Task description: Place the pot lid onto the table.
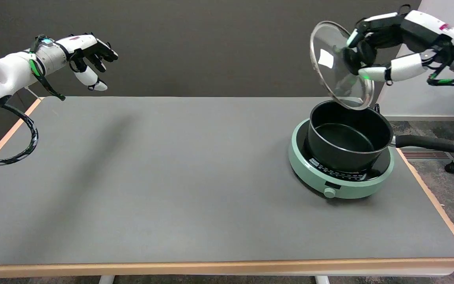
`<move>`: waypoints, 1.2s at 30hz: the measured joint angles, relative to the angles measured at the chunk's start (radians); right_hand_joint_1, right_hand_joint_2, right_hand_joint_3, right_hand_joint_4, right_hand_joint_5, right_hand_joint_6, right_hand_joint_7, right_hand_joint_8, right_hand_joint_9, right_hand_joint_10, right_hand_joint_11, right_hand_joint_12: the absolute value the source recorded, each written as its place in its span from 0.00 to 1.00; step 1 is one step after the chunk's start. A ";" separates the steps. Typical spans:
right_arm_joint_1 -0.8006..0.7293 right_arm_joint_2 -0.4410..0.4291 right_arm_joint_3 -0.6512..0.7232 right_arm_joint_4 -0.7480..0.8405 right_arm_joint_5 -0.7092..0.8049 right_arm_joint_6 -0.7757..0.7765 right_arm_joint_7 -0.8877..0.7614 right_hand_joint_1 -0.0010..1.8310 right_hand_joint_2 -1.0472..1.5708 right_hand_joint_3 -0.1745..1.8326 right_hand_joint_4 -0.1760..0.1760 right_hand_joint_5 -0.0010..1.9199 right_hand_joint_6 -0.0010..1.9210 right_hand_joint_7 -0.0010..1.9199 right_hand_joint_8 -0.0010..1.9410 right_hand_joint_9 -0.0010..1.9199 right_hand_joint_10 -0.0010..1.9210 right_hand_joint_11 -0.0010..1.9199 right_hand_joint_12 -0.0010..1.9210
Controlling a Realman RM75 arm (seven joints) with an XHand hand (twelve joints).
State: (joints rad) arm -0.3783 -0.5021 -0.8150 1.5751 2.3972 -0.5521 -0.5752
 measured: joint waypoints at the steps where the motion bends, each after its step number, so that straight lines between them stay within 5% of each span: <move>1: 0.011 0.001 -0.012 0.006 -0.002 0.007 0.003 0.75 0.71 0.39 1.00 0.40 0.58 0.50 0.62 0.46 0.67 0.36 0.68; 36: 0.218 -0.010 -0.344 0.251 -0.294 0.347 0.175 0.75 0.71 0.39 1.00 0.40 0.58 0.50 0.62 0.45 0.69 0.36 0.68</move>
State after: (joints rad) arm -0.1604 -0.5123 -1.1588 1.8263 2.1032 -0.2047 -0.4005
